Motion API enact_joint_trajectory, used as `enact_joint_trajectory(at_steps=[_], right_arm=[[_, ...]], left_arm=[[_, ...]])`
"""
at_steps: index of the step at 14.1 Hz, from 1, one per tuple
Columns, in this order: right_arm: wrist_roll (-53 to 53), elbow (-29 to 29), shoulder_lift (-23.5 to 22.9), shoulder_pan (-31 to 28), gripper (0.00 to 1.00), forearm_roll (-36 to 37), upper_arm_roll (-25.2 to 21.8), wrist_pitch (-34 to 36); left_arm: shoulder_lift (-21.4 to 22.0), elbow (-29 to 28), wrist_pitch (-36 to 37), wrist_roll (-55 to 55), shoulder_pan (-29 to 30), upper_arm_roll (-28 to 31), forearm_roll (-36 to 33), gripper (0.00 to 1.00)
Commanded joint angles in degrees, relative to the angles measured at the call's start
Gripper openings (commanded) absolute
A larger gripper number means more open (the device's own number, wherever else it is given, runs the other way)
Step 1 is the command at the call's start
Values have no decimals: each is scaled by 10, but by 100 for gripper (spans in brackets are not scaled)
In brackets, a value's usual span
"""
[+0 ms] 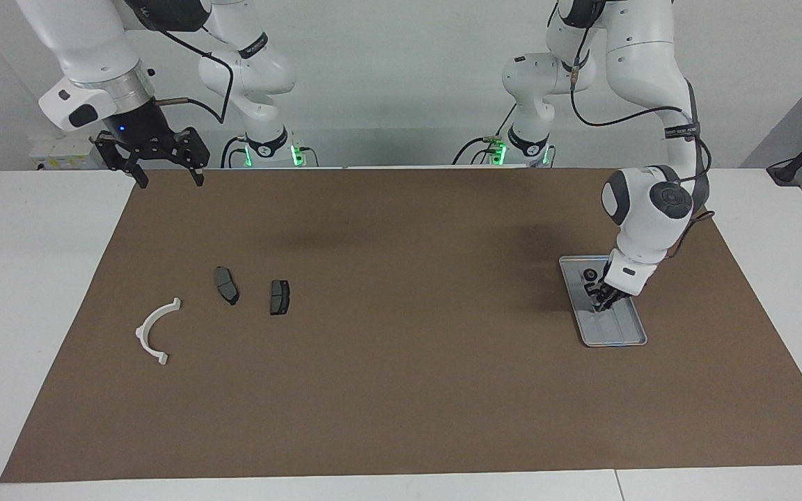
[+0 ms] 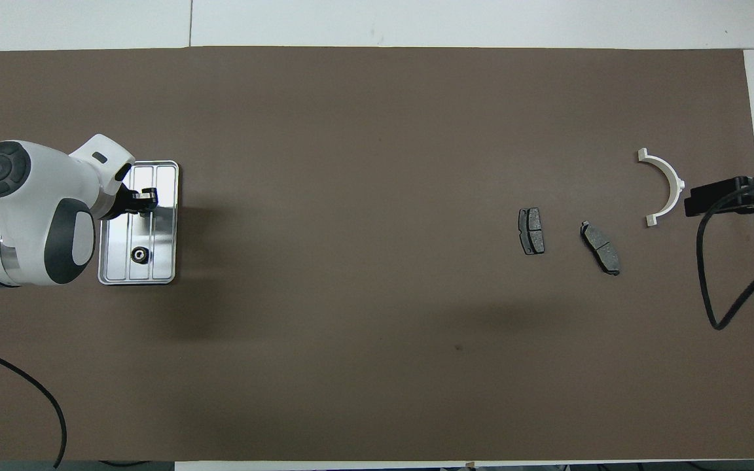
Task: Pick bearing gear from pile to tray
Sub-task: 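Lower the bearing into the tray and open the left gripper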
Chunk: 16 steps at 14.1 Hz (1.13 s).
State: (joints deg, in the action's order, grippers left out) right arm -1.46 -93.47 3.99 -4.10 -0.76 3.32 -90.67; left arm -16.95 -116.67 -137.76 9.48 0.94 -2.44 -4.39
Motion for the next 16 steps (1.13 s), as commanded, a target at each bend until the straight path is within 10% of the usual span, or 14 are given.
enact_joint_trajectory(at_steps=[1, 9, 10, 11, 16], right_arm=[[-4, -9, 12, -5, 100, -6, 3, 2], [-4, -5, 13, -6, 100, -6, 2, 3], [-4, -5, 14, -5, 100, -6, 2, 3], [-4, -5, 15, -5, 100, -5, 2, 3], [-4, -5, 15, -5, 100, -5, 2, 3]], left_arm=[[-3, -4, -17, -7, 6, -3, -3, 5], [-2, -21, -40, -10, 13, -3, -3, 13], [-2, -21, -40, -10, 13, -3, -3, 42], [-2, -13, -34, -10, 13, -3, -3, 99], [42, 94, 141, -10, 16, 0, -2, 100]])
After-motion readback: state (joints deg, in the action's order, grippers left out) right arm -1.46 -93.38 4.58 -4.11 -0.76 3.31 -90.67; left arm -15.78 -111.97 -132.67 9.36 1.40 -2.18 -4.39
